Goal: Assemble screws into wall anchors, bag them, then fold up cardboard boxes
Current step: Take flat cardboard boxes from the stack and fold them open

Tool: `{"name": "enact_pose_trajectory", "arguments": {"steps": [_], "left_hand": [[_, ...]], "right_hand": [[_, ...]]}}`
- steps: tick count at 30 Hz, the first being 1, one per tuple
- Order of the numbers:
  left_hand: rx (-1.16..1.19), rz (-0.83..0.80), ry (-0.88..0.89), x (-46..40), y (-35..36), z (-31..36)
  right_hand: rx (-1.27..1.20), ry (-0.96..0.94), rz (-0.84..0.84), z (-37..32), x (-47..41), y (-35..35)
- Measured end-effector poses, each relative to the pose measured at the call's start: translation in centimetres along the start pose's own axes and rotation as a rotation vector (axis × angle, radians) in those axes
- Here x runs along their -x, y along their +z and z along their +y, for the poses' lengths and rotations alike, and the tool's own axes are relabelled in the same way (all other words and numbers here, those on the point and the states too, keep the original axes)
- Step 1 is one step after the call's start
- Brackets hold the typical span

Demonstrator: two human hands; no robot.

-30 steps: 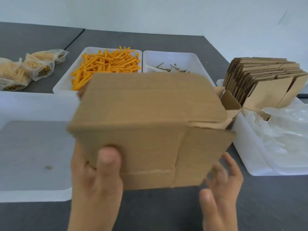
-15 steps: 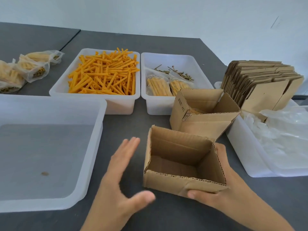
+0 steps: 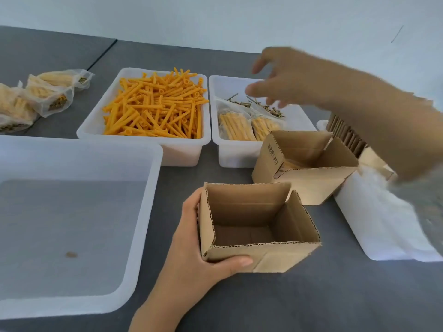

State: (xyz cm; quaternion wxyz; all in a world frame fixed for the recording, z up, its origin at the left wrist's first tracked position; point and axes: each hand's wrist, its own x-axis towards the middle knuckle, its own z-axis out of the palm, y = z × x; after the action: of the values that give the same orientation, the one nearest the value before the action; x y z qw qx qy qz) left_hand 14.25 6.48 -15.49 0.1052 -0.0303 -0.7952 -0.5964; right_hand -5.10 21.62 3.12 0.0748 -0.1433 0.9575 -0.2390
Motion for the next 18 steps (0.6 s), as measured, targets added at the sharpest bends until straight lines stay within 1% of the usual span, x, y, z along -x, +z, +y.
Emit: {"name": "enact_pose_trajectory", "arguments": {"steps": [2, 3, 5, 7, 8, 9, 11, 13, 16, 17, 18], "left_hand": [[-0.021, -0.007, -0.004, 0.1, 0.0, 0.0], [-0.018, -0.011, -0.004, 0.0, 0.0, 0.0], [0.002, -0.014, 0.001, -0.1, -0.1, -0.1], [0.013, -0.016, 0.008, -0.1, -0.2, -0.1], [0.016, -0.02, 0.012, -0.1, -0.2, -0.1], [0.022, -0.025, 0.013, -0.1, -0.2, -0.2], [0.029, -0.031, 0.016, -0.1, -0.2, -0.3], [0.036, -0.041, 0.017, -0.1, -0.2, -0.2], [0.047, -0.046, 0.025, -0.1, -0.3, -0.3], [0.046, -0.043, 0.027, -0.2, -0.2, -0.3], [0.048, -0.039, 0.027, -0.2, -0.2, -0.3]], "right_hand": [[0.163, 0.134, -0.143, -1.5, -3.5, 1.3], [0.224, 0.16, -0.227, -2.4, -5.1, 2.0], [0.328, 0.247, -0.322, -3.0, -7.4, 4.1], [0.466, 0.284, -0.313, -2.7, -8.8, 6.4], [0.526, 0.248, -0.255, -2.4, -9.4, 7.4], [0.57, 0.233, -0.237, -2.5, -9.7, 8.1], [0.543, 0.183, -0.205, -2.2, -10.4, 9.3], [0.468, 0.2, -0.175, -1.7, -10.4, 9.1], [0.269, 0.263, -0.099, -1.1, -9.9, 6.9], [0.18, 0.291, -0.089, -0.9, -9.6, 5.6], [0.072, 0.302, -0.044, -0.7, -9.3, 4.0]]}}
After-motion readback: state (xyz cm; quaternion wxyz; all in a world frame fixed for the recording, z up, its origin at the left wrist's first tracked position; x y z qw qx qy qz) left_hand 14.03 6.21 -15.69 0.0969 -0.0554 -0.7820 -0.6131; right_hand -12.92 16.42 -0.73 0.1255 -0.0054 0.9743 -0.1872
